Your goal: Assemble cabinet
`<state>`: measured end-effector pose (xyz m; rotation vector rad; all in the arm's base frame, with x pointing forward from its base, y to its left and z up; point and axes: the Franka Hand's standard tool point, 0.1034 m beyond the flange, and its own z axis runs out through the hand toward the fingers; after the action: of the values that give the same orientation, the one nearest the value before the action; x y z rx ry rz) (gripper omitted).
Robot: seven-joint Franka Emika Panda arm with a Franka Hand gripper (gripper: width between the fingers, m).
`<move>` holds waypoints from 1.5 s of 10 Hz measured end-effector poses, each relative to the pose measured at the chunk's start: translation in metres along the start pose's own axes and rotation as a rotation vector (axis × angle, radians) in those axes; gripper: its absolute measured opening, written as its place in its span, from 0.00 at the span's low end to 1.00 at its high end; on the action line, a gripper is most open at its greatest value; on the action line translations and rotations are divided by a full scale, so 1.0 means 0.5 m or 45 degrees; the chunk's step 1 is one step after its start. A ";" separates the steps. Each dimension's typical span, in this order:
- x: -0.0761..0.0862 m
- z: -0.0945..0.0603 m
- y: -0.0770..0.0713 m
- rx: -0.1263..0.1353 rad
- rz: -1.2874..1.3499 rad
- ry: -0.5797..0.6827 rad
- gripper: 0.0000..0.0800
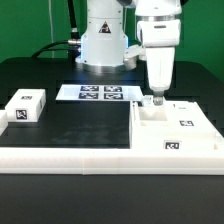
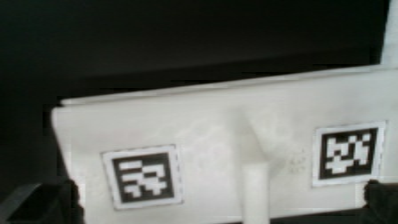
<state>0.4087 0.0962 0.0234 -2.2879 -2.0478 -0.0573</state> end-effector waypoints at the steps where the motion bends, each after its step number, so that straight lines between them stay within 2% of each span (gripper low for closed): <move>1: 0.001 0.003 -0.001 0.004 0.004 0.001 1.00; 3: 0.001 0.009 -0.005 0.013 0.006 0.001 1.00; 6: 0.001 0.024 -0.014 0.035 0.010 0.003 0.50; 7: 0.001 0.026 -0.016 0.038 0.011 0.004 0.50; 8: 0.001 0.026 -0.016 0.038 0.011 0.004 0.27; 9: 0.001 0.026 -0.015 0.037 0.011 0.004 0.11; 15: -0.001 0.018 -0.011 0.031 0.012 0.001 0.09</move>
Offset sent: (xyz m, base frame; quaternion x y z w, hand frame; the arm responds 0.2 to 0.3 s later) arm 0.0013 0.0064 -0.0096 0.0055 0.0090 0.0071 0.9999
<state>0.4031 0.0971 0.0144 -2.2834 -2.0259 -0.0325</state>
